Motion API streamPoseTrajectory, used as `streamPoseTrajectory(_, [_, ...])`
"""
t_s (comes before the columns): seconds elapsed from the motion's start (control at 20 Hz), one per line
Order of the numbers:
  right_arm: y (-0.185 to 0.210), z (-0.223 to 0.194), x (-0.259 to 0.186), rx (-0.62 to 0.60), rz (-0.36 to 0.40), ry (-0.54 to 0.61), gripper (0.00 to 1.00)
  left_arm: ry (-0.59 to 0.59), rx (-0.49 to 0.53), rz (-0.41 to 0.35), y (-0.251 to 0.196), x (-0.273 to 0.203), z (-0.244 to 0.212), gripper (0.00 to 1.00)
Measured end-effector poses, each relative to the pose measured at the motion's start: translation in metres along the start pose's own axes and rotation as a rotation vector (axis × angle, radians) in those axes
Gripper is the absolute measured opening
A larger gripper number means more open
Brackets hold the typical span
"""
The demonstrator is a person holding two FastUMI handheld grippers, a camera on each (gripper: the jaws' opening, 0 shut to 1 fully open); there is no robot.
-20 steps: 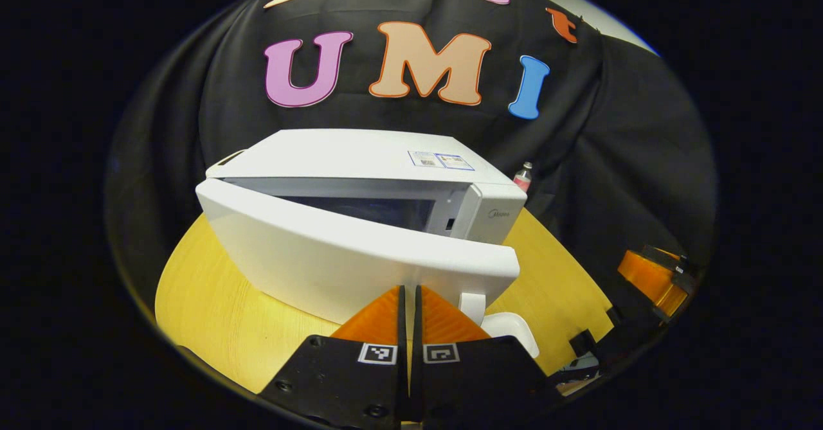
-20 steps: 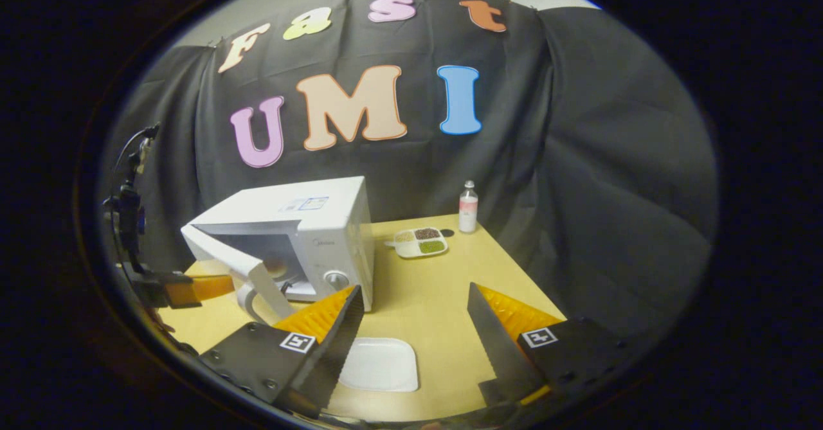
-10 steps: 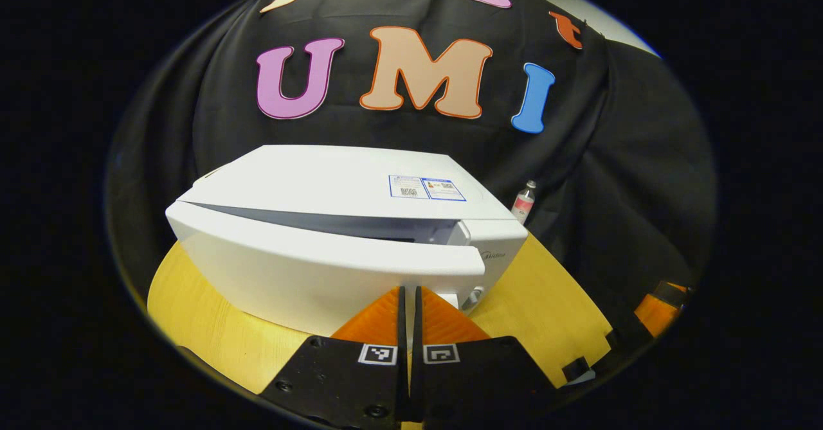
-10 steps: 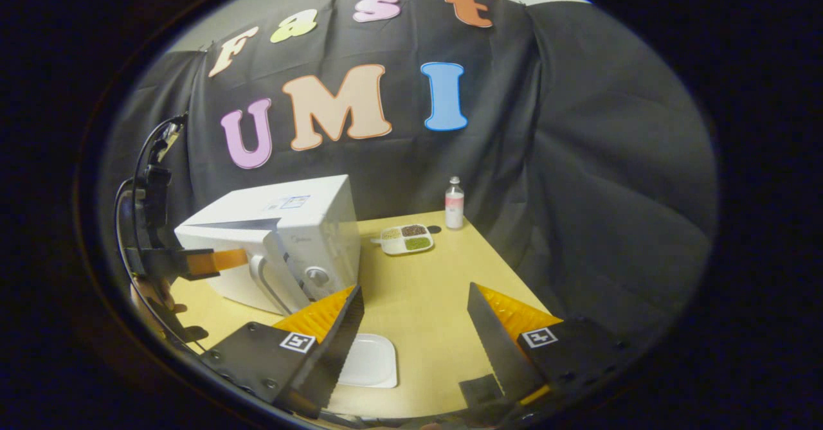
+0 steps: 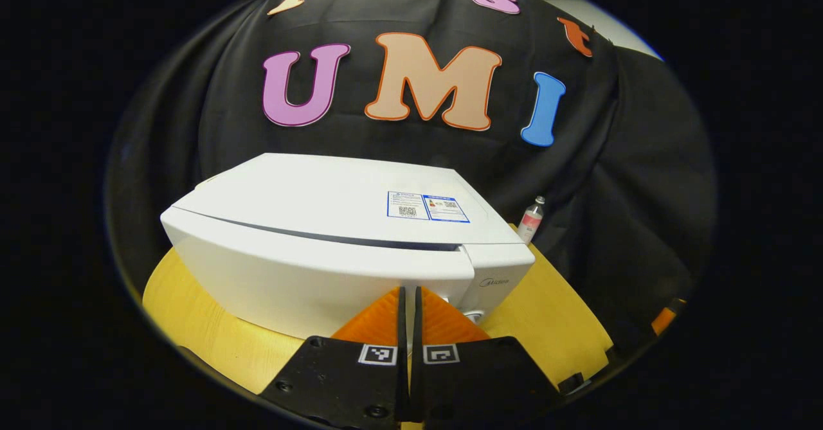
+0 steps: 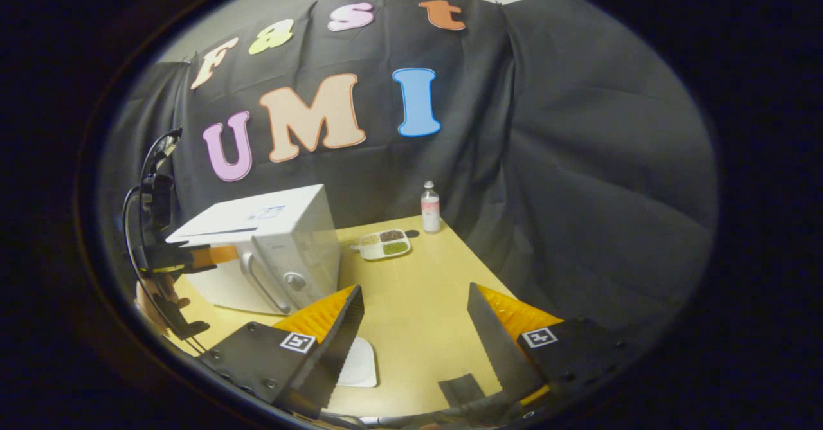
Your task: Open the microwave oven with the left hand, put the food in, and close the microwave oven.
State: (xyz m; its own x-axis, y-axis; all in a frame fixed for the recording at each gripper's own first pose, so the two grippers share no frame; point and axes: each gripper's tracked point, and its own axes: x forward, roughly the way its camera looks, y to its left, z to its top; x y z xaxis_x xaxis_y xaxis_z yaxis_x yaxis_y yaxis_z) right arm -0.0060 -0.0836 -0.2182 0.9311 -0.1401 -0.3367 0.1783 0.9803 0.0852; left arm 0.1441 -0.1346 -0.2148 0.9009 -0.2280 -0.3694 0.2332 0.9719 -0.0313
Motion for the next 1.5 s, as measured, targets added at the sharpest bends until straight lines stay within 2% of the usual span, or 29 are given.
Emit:
streamPoseTrajectory(0.25, [-0.006,0.015,0.003,0.017,0.006,-0.036,1.0,-0.022,-0.011,0.021,0.001,0.002,0.001,0.0])
streamPoseTrajectory(0.3, [-0.007,0.017,0.004,0.015,0.007,-0.037,0.92,-0.026,-0.012,0.026,0.001,0.002,0.002,0.0])
streamPoseTrajectory(0.4, [-0.011,0.02,0.005,0.015,0.006,-0.038,0.92,-0.034,-0.016,0.034,0.002,0.003,0.002,0.0])
streamPoseTrajectory(0.45, [-0.012,0.021,0.006,0.017,0.005,-0.04,1.0,-0.039,-0.02,0.035,0.002,0.004,0.003,0.0])
streamPoseTrajectory(0.5, [-0.015,0.022,0.006,0.018,0.002,-0.039,1.0,-0.043,-0.022,0.036,0.002,0.004,0.003,0.0])
streamPoseTrajectory(0.55, [-0.017,0.022,0.005,0.018,-0.001,-0.037,0.92,-0.044,-0.019,0.035,0.003,0.005,0.003,0.0])
streamPoseTrajectory(0.65, [-0.022,0.027,0.004,0.023,-0.008,-0.044,0.92,-0.053,-0.011,0.031,0.003,0.008,0.005,0.01])
streamPoseTrajectory(0.7, [-0.026,0.03,0.002,0.026,-0.011,-0.049,1.0,-0.059,0.006,0.054,0.008,0.013,0.012,0.01])
streamPoseTrajectory(0.75, [-0.027,0.032,0.0,0.026,-0.012,-0.054,0.92,-0.033,-0.017,0.061,0.008,0.011,0.002,0.0])
streamPoseTrajectory(0.8, [-0.03,0.035,-0.002,0.022,-0.016,-0.061,0.92,-0.061,-0.02,0.059,0.007,0.012,0.008,0.01])
streamPoseTrajectory(1.1, [-0.041,0.048,-0.008,0.008,-0.036,-0.074,0.92,-0.043,0.019,0.057,0.008,0.012,0.005,0.01])
streamPoseTrajectory(1.3, [-0.037,0.068,-0.008,0.009,-0.032,-0.109,0.92,-0.04,0.047,0.076,0.011,-0.004,0.007,0.0])
streamPoseTrajectory(1.5, [-0.021,0.082,-0.007,-0.022,0.008,-0.117,0.92,-0.029,0.089,0.081,0.011,-0.045,0.008,0.01])
